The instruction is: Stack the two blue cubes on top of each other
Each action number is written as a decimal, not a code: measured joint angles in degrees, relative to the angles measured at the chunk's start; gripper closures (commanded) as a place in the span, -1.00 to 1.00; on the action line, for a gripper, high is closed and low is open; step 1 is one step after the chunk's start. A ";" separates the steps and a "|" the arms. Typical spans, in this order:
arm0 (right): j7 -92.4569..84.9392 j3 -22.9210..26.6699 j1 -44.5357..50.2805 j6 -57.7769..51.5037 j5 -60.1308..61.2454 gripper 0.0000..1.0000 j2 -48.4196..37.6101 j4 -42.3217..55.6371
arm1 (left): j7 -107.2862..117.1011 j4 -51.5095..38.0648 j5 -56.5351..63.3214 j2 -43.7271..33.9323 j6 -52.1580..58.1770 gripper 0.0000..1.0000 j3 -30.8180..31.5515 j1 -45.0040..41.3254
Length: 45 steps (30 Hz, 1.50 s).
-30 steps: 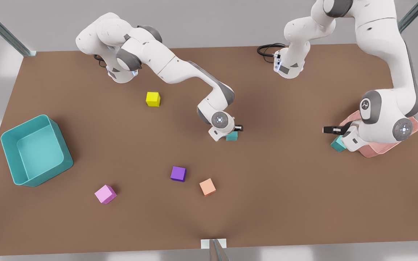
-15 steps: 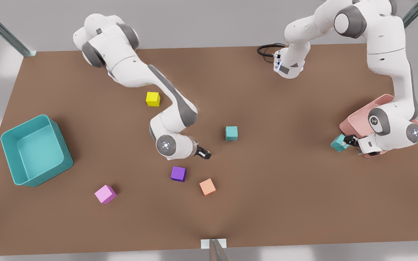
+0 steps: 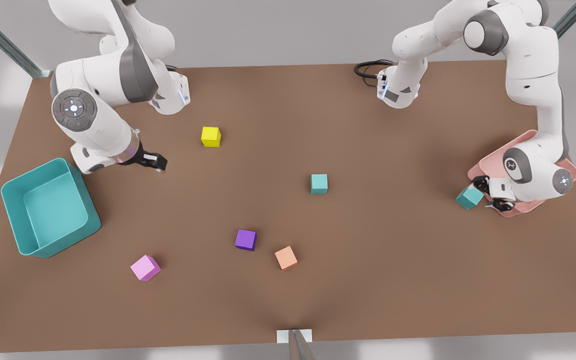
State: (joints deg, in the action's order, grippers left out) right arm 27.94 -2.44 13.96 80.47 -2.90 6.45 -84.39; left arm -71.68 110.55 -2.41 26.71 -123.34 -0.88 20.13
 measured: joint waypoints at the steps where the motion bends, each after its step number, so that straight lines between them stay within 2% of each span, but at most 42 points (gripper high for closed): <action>1: -1.60 -0.05 0.05 -0.22 -0.20 -1.00 -0.26 -0.28 | -0.39 0.06 0.01 0.02 -0.01 -1.00 0.00 -0.04; 15: -16.79 0.06 -0.09 -0.86 -0.72 -1.00 -0.38 -1.67 | 2.18 0.13 0.01 0.61 -0.16 -1.00 0.05 -0.09; 34: -26.18 0.49 -0.15 -0.93 -0.79 -1.00 0.98 -1.81 | 6.35 2.03 -0.15 3.40 -1.13 -0.99 0.17 -0.47; 36: -26.74 0.50 -0.17 -0.92 -0.82 -1.00 1.14 -1.78 | 6.60 2.02 -0.15 3.50 -1.18 -0.87 0.17 -0.94; 37: -27.00 0.57 -0.13 -0.92 -0.88 -1.00 1.16 -1.78 | 6.71 2.00 -0.15 3.53 -1.21 -0.56 0.18 -1.09; 38: -27.25 0.62 -0.12 -0.91 -1.03 -1.00 1.19 -1.77 | 6.85 1.98 -0.09 3.57 -1.28 -0.39 0.17 -1.18; 40: -27.71 0.67 -0.17 -0.91 -1.24 -1.00 1.24 -1.77 | 7.19 1.98 0.12 3.58 -1.52 0.14 0.18 -1.28; 43: -28.36 0.68 -0.19 -0.91 -1.38 -1.00 1.25 -1.74 | 9.68 2.03 2.38 2.24 -3.51 0.22 0.24 -2.21; 45: -28.74 0.68 -0.17 -0.91 -1.47 -1.00 1.25 -1.70 | 12.28 1.94 3.29 -1.75 -3.12 0.22 0.77 -4.40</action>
State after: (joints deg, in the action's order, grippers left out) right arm -0.81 -1.76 13.79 79.56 -4.38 7.70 -86.08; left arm -59.39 112.49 0.88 24.96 -126.45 -0.11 15.73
